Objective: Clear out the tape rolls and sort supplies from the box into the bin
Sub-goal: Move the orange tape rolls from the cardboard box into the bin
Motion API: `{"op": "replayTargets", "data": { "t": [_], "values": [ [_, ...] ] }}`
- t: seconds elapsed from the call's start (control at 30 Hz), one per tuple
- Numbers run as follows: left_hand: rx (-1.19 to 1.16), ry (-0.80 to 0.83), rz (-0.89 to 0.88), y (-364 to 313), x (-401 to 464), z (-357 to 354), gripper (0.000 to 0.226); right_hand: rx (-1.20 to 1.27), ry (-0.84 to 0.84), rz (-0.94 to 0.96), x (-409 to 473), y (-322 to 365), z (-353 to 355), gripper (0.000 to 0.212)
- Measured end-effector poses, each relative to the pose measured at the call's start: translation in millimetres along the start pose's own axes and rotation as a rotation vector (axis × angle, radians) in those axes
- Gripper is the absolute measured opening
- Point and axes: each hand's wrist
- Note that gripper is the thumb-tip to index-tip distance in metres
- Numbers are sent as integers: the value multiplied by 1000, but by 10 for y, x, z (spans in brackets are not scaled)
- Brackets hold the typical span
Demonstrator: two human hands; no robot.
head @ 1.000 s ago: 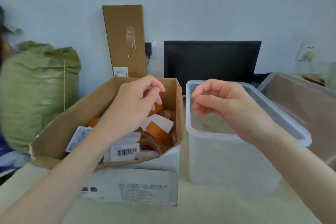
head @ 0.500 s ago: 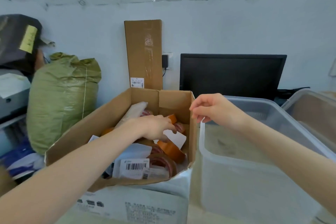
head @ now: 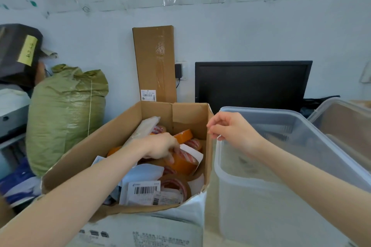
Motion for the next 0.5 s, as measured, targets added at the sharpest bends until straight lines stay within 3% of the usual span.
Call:
{"op": "replayTargets", "data": {
  "t": [0.13, 0.3, 0.5],
  "values": [
    [-147, -265, -41, -13, -279, 265, 19, -39, -79, -36, 65, -77, -2, 9],
    [-329, -631, -123, -228, -556, 456, 17, 66, -31, -103, 64, -41, -8, 35],
    [-353, -768, -149, -548, -621, 571, 18, 352, -39, -129, 37, 22, 84, 42]
  ]
}}
Point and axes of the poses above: each hand's wrist, its own x-axis towards the middle knuckle, its own z-axis out of the back of the hand, y = z × x, and after that the axes turned 5 degrees about -z, right-handed
